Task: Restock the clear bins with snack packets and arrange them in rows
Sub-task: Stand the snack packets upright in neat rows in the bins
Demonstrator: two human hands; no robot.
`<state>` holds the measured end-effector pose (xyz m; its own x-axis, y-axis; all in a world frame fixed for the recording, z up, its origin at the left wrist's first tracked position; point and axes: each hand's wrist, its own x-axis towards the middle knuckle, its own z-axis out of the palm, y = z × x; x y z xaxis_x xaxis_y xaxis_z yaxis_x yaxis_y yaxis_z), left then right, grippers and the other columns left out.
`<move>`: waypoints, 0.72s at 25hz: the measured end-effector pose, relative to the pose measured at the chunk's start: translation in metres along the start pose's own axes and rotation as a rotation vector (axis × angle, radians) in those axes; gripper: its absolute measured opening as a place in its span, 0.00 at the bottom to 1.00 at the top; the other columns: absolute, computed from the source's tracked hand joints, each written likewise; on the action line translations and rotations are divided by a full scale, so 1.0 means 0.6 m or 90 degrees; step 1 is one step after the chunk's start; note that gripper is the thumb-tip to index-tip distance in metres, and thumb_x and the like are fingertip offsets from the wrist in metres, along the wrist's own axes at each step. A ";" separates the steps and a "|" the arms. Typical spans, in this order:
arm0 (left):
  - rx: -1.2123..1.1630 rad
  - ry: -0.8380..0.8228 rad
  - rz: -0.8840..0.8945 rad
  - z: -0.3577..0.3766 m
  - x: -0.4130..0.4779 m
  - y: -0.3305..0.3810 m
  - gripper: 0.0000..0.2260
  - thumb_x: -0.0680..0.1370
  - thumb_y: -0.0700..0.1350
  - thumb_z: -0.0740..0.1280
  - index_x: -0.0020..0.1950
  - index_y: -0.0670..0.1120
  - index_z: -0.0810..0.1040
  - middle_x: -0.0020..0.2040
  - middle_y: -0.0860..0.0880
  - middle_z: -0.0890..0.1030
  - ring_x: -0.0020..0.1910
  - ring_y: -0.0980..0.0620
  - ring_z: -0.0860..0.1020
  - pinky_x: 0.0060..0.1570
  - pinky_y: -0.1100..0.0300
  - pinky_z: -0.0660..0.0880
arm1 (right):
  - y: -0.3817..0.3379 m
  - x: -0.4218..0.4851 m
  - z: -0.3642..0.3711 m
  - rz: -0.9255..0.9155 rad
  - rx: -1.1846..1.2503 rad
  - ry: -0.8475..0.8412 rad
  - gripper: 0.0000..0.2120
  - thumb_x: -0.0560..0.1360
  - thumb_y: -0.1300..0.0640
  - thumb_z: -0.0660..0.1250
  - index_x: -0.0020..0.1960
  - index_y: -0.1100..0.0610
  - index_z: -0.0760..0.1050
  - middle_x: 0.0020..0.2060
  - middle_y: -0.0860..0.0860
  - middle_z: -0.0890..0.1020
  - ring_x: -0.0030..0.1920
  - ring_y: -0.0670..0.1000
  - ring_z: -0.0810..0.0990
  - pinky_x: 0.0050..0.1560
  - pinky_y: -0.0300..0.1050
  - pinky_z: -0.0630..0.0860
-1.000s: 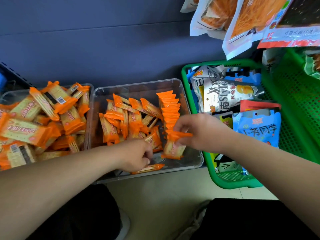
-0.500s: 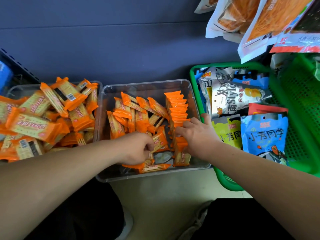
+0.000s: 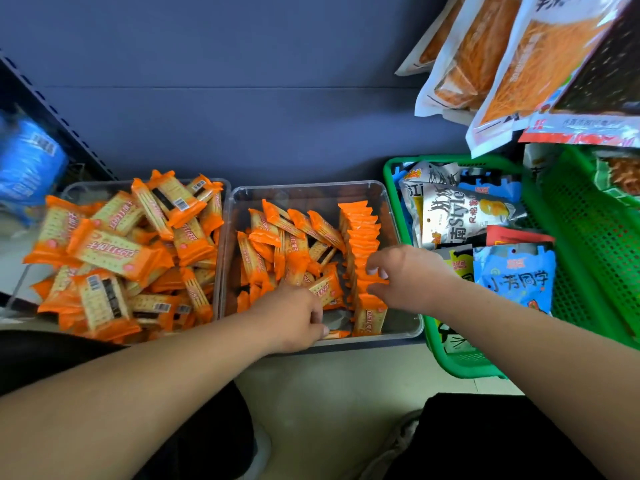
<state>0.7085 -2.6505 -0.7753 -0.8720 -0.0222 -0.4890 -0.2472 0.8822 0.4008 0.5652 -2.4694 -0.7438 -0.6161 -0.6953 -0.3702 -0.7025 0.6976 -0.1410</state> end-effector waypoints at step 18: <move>0.101 0.093 0.004 -0.109 0.043 0.008 0.09 0.82 0.50 0.66 0.51 0.49 0.85 0.52 0.48 0.83 0.53 0.45 0.81 0.53 0.48 0.81 | -0.005 0.068 -0.087 0.005 0.105 -0.010 0.12 0.80 0.45 0.68 0.57 0.51 0.83 0.49 0.48 0.81 0.52 0.53 0.81 0.51 0.44 0.77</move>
<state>0.6569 -2.6776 -0.7352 -0.9279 -0.0742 -0.3654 -0.1820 0.9454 0.2703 0.5232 -2.5090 -0.7107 -0.6148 -0.6880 -0.3856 -0.6292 0.7227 -0.2860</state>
